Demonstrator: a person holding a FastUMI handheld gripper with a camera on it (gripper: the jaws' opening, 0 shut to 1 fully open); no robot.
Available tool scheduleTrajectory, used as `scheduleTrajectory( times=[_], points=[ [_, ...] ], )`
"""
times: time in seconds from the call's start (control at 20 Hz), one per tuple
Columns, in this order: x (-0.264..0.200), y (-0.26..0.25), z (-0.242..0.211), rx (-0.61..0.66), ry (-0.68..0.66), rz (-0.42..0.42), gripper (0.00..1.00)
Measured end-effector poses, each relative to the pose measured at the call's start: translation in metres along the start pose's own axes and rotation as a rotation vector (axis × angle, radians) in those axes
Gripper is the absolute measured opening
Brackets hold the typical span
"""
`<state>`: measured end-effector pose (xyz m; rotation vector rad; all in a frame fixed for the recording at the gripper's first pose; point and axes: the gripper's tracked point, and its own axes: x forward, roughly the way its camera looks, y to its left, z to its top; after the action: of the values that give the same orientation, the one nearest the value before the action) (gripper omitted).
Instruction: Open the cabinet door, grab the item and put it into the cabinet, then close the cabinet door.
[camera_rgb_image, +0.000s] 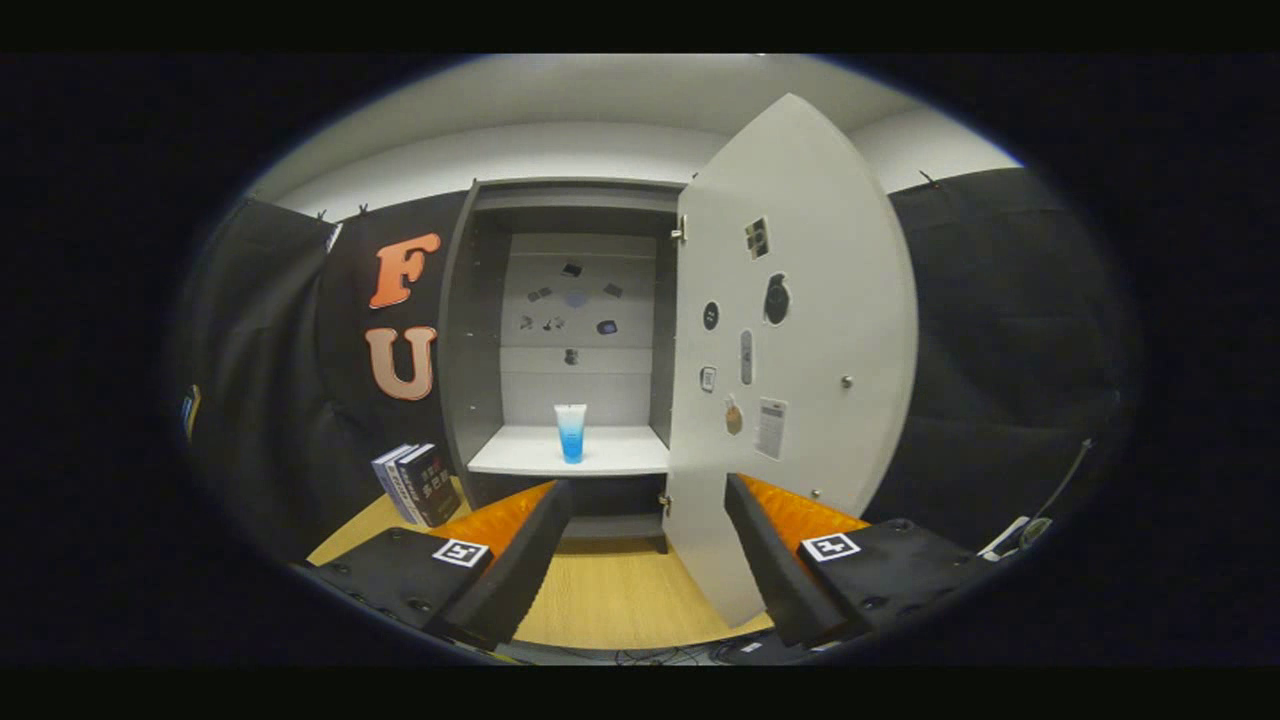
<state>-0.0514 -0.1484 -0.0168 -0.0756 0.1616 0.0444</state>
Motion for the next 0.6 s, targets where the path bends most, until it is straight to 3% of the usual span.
scheduleTrajectory(
  times=[0.3, 0.6],
  points=[
    [-0.04, -0.067, -0.021, -0.009, 0.001, -0.022, 0.98],
    [-0.03, -0.14, -0.057, -0.011, -0.003, -0.098, 0.98]
  ],
)
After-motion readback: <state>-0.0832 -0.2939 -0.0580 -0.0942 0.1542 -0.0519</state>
